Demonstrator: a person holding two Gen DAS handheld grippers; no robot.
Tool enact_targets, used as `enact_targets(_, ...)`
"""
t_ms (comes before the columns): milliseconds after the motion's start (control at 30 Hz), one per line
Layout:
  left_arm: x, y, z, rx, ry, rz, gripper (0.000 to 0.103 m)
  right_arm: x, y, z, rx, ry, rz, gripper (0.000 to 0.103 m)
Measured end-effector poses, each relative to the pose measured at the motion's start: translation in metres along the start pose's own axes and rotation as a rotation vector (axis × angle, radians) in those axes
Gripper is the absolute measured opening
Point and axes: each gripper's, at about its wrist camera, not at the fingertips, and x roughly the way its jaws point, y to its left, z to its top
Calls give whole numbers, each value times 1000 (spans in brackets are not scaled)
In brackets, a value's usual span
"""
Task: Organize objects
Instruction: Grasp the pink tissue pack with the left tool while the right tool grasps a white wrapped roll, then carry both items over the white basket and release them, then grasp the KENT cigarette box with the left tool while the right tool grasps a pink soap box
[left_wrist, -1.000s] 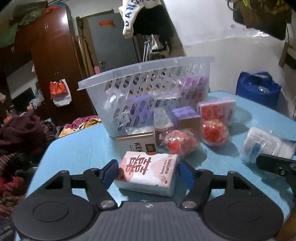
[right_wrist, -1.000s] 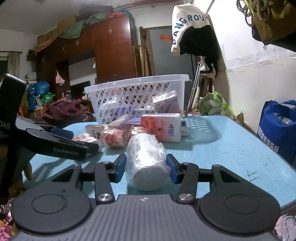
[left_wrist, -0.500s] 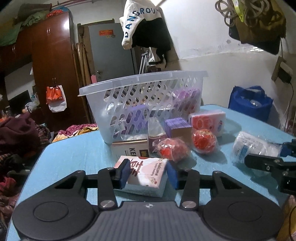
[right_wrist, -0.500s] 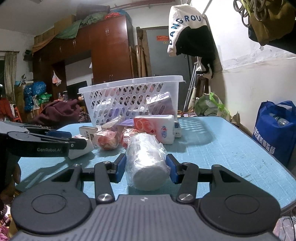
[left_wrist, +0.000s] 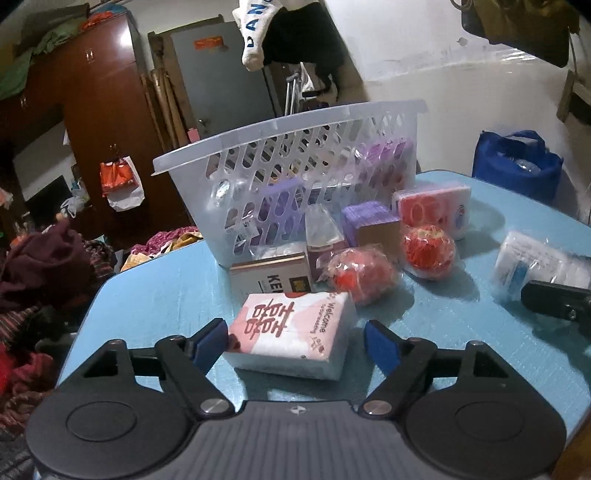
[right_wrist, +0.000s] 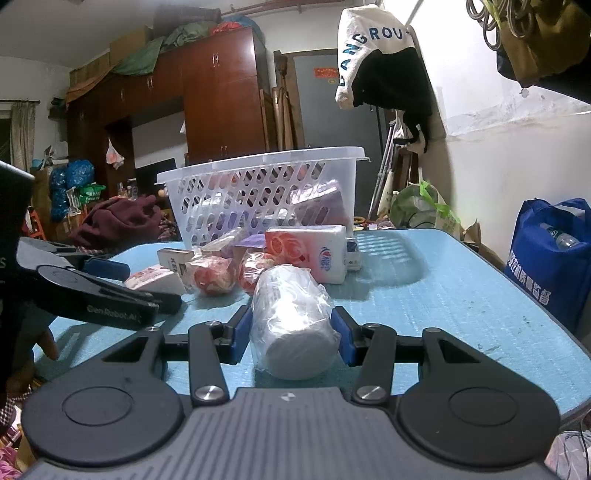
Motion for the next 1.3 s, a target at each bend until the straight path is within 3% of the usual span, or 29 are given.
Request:
enact_targets(267,9,16,6,-44,43,-56,83,-1,-3,0,1,-2,-5,51)
enact_targets(500,-33,24,8,-130,-174,-75,81,-17,-9,16,12,-65,2,51)
enact_targets(633,-54,35,50,-166,-326,-78,81,-20,-7,60,-43,-191,25,51)
enact_targets(700,-48,42,86,-177,-358,-81,81,-6,-5,97,-82,-255,44,51)
enact_targets(767,-32,47,119,-182,-346,-81,81,20,1,131,-138,-284,59,51)
enact_targets(900,12,61,163,-230,-285,-79,83,78,9,171,-203,-230,47,51)
enact_targets(933,22,62,167,-233,-270,-74,84,89,8,176,-205,-208,54,53)
enact_targets(1000,43,64,168,-240,-201,-74,89,103,5,179,-189,-197,56,81)
enact_targets(1033,48,66,163,-257,-181,-88,89,105,3,178,-181,-195,46,103)
enact_targets(1167,20,67,128,-277,-232,-100,92,73,-16,158,-81,-213,66,103)
enact_targets(1300,-9,53,77,-260,-246,-83,102,51,-24,116,-77,-139,28,103)
